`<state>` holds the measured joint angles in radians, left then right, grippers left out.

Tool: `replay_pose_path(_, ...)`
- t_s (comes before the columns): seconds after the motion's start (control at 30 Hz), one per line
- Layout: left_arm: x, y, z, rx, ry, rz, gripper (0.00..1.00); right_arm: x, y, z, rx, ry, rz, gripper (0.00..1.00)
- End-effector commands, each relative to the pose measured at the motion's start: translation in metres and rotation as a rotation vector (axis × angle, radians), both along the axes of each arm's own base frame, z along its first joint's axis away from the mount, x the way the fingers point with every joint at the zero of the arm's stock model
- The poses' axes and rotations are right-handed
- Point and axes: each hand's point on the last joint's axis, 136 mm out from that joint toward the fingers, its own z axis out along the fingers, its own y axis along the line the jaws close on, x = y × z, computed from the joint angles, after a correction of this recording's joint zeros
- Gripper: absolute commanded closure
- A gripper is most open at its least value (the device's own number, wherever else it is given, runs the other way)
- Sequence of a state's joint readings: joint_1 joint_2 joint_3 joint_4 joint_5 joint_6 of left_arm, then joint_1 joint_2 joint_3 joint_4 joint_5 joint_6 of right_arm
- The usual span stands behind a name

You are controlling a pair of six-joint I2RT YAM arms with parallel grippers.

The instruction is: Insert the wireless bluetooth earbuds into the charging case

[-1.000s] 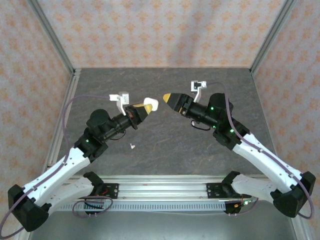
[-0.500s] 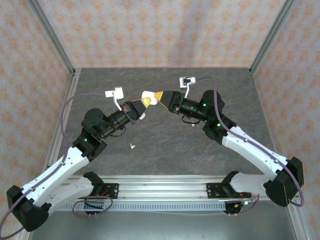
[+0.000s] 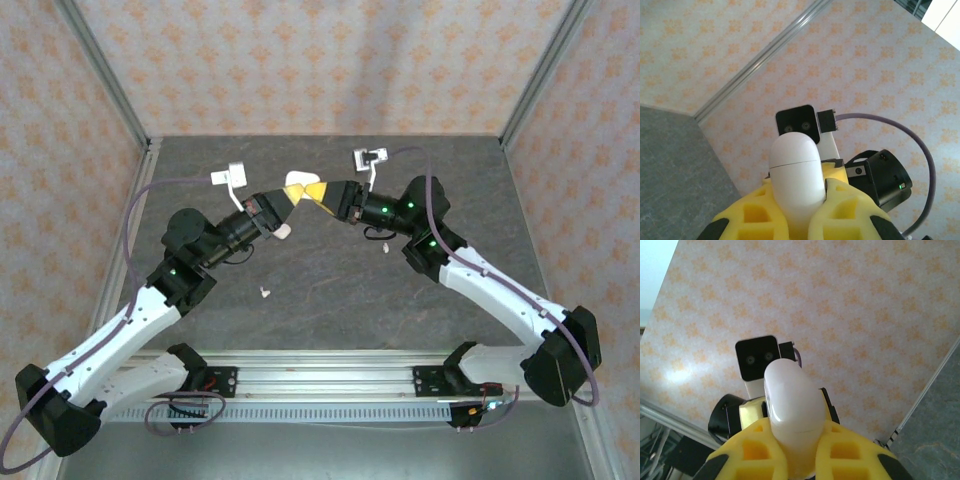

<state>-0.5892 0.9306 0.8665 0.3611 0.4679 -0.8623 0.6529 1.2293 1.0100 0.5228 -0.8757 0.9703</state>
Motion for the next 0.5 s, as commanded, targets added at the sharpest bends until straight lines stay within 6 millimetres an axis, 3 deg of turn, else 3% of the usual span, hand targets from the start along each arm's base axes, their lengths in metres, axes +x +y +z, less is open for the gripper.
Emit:
replay_pose_path(0.0, -0.015, -0.002, 0.021, 0.025, -0.045, -0.048, 1.00, 0.001, -0.014, 0.012, 0.025, -0.074, -0.018, 1.00)
replay_pose_path(0.03, -0.016, -0.003, 0.020, 0.045, -0.045, -0.050, 0.98, 0.001, -0.018, 0.012, 0.019, -0.087, -0.023, 1.00)
replay_pose_path(0.1, -0.017, -0.004, 0.017, 0.098, -0.047, -0.052, 0.72, 0.003, -0.021, 0.003, -0.025, -0.104, -0.026, 1.00)
replay_pose_path(0.27, -0.018, -0.001, 0.015, 0.225, -0.056, -0.029, 0.25, -0.010, -0.038, 0.001, -0.117, -0.209, -0.032, 1.00)
replay_pose_path(0.37, -0.007, 0.012, 0.000, 0.269, -0.002, 0.015, 0.20, -0.018, -0.048, -0.010, -0.211, -0.303, -0.051, 1.00)
replay_pose_path(0.47, -0.007, 0.005, -0.001, 0.258, -0.062, -0.059, 0.20, -0.022, -0.053, -0.019, -0.291, -0.388, -0.061, 1.00)
